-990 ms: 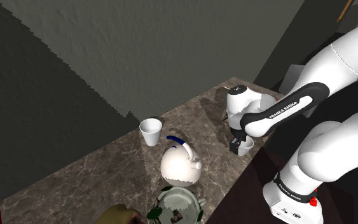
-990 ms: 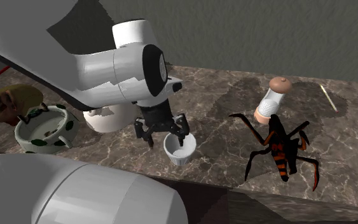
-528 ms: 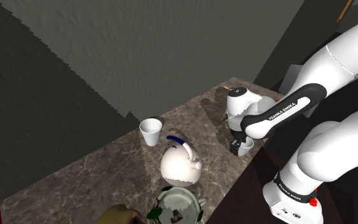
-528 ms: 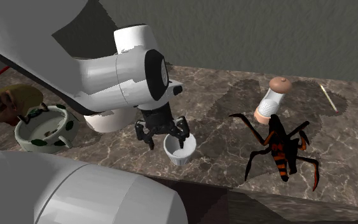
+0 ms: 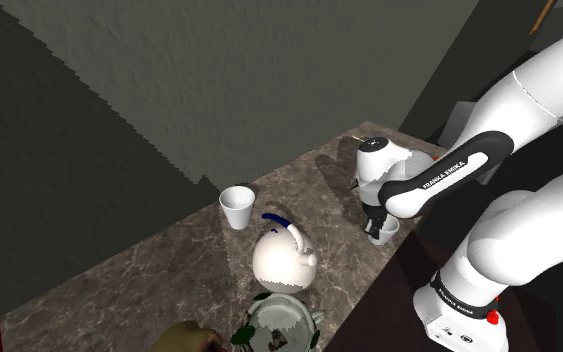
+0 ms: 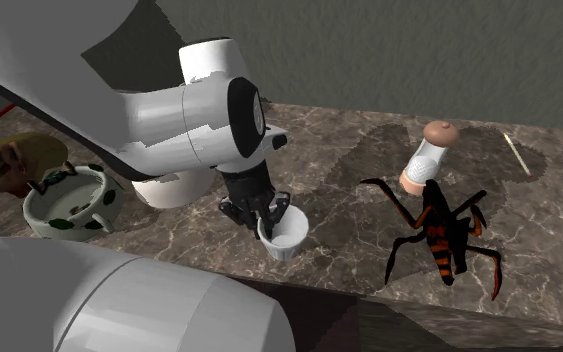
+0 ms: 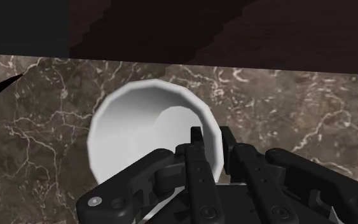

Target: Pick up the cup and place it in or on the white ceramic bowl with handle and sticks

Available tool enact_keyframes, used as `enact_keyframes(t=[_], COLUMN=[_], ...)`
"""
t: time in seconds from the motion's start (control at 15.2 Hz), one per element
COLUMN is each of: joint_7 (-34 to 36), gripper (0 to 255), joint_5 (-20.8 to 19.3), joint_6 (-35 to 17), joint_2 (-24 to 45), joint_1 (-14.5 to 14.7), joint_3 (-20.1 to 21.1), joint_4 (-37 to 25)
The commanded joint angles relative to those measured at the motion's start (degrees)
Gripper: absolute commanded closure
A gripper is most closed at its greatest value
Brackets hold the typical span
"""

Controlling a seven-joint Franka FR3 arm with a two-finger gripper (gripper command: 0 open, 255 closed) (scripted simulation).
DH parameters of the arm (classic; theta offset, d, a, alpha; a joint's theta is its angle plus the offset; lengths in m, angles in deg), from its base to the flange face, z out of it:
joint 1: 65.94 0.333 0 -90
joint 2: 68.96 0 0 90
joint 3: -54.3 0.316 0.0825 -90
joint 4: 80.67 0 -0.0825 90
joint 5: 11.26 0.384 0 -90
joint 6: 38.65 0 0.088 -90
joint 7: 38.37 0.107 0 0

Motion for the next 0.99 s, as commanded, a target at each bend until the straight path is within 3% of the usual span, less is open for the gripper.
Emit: enact_keyframes(t=[0.0,0.13,0.92], joint_7=[0.0,0.0,-4.3], gripper=[255,255,255], joint_5=[0.0,0.0,4.0], joint_6=[0.0,0.0,15.3], joint_2=[0.0,0.1,-12.9], joint_1=[0.0,0.0,2.4], joint_3=[0.0,0.0,-0.9], joint_4=[0.1,0.0,-2.6])
